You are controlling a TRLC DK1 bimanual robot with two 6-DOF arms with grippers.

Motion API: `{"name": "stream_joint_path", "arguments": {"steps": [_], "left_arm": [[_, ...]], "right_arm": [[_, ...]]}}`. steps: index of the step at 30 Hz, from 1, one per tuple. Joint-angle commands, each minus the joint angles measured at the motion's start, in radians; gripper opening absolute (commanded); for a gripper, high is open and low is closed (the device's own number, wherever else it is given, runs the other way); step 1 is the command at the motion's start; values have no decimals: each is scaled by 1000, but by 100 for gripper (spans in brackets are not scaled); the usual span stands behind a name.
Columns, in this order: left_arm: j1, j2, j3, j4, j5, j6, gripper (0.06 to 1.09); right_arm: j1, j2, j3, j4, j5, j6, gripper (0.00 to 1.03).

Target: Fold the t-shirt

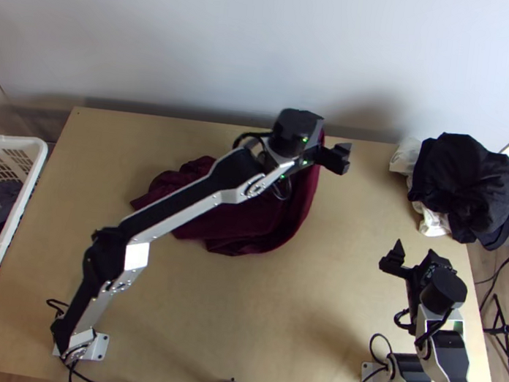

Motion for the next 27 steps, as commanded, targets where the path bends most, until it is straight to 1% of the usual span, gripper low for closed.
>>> {"name": "stream_joint_path", "arguments": {"steps": [1, 7, 9, 11, 14, 16, 18, 20, 23, 27], "left_arm": [[-10, -59, -6, -151, 64, 163, 103], [-53, -51, -6, -393, 86, 373, 103], [-61, -46, -6, -488, 86, 461, 103], [-59, -40, -8, -570, 86, 518, 103], [-42, -39, -14, -643, 84, 556, 103], [-35, -40, -20, -760, 84, 623, 103], [-24, -53, -34, -803, 84, 642, 103], [-1, -65, -41, -800, 86, 626, 103], [51, -88, -44, -789, 86, 591, 103], [130, -152, -61, -788, 86, 514, 103]], "right_arm": [[18, 8, 17, 16, -13, 12, 93], [18, 0, 34, 2, -12, 7, 93], [18, -3, 39, -1, -12, 7, 93], [21, -3, 45, -1, -12, 7, 93], [27, 5, 56, 4, -13, 7, 93], [34, 15, 65, 7, -13, 7, 93], [41, 25, 77, 7, -13, 5, 93], [46, 34, 88, 8, -13, 4, 93], [61, 51, 103, 10, -15, 5, 93], [100, 88, 126, 19, -15, -4, 93]]}}
